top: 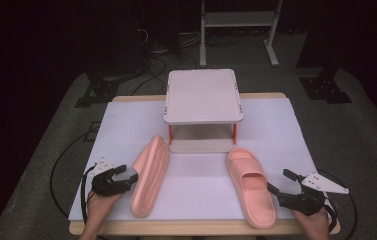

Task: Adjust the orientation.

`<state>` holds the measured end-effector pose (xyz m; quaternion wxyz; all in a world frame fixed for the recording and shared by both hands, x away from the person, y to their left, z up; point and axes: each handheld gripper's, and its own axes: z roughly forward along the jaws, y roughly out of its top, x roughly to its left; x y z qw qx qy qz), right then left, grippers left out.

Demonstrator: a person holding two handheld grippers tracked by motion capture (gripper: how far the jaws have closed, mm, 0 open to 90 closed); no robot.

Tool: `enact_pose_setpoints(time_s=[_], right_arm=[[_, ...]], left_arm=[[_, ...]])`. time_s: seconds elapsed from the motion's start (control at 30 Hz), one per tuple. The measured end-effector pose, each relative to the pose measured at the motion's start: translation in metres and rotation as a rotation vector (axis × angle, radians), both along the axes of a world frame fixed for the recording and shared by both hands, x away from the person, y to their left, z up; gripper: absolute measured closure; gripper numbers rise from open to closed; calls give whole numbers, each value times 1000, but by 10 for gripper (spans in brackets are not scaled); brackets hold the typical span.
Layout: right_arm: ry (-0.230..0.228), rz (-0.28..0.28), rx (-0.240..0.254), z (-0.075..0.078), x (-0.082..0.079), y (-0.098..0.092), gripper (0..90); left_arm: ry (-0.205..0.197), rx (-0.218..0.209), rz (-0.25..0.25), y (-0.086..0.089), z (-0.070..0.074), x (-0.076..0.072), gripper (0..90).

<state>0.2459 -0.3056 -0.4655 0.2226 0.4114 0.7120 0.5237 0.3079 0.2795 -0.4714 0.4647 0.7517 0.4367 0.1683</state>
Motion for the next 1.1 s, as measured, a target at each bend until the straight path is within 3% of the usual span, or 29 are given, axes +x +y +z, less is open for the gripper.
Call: enact_pose_setpoints(time_s=[0.17,0.3,0.47,0.7,1.1], right_arm=[[-3,5,-5,0,1,1,175],[-2,7,-5,-1,1,1,175],[-2,8,-8,-1,1,1,175],[-3,10,-11,-1,2,1,175],[-2,8,-8,-1,2,0,175]], left_arm=[[22,-4,2,-5,1,7,354],[17,-2,-5,-9,4,11,427],[31,-5,1,-17,3,19,447],[14,-7,-20,-25,8,19,562],[-5,-51,-42,-33,14,14,538]])
